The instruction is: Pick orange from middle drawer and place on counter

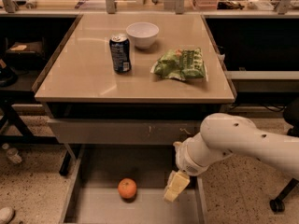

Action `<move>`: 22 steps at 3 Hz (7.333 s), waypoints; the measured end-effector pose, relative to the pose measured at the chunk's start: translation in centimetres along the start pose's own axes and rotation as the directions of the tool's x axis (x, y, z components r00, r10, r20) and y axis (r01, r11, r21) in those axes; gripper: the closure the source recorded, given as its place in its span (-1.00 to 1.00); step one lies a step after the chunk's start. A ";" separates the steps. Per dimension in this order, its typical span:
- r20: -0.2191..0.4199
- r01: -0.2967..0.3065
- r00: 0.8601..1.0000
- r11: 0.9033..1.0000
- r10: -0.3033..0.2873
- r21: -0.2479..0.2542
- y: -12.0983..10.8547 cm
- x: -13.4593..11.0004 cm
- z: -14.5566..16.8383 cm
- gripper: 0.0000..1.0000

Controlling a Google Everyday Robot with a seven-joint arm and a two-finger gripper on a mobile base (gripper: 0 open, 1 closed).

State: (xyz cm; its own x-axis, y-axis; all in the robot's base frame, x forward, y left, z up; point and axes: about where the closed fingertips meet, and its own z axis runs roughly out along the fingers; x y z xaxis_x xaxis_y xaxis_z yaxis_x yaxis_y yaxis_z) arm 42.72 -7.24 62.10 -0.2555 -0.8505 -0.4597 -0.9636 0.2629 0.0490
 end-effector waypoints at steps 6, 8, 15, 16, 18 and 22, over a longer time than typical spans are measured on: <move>0.260 0.028 0.966 0.997 -0.008 -0.075 0.5 -4.4 15.4 -1.00; 0.309 0.042 0.951 0.998 -0.025 -0.048 0.7 -5.2 19.8 -1.00; 0.308 0.036 0.951 0.999 -0.028 -0.021 -0.7 -3.1 29.0 -1.00; 0.308 0.036 0.951 0.999 -0.028 -0.022 -0.7 -3.1 29.0 -0.62; 0.308 0.036 0.951 0.999 -0.028 -0.022 -0.7 -3.1 29.1 0.30; 0.256 -0.039 0.966 0.999 0.043 -0.019 2.1 -8.9 19.3 1.00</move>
Offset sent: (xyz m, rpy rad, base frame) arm -0.0075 0.0136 -0.0301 0.0715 0.0465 0.0129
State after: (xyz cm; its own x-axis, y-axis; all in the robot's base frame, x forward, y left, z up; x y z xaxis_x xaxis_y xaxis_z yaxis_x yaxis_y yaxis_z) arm 44.47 9.67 49.21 -0.2674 -0.6933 -0.6692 -0.9542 0.2875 0.0834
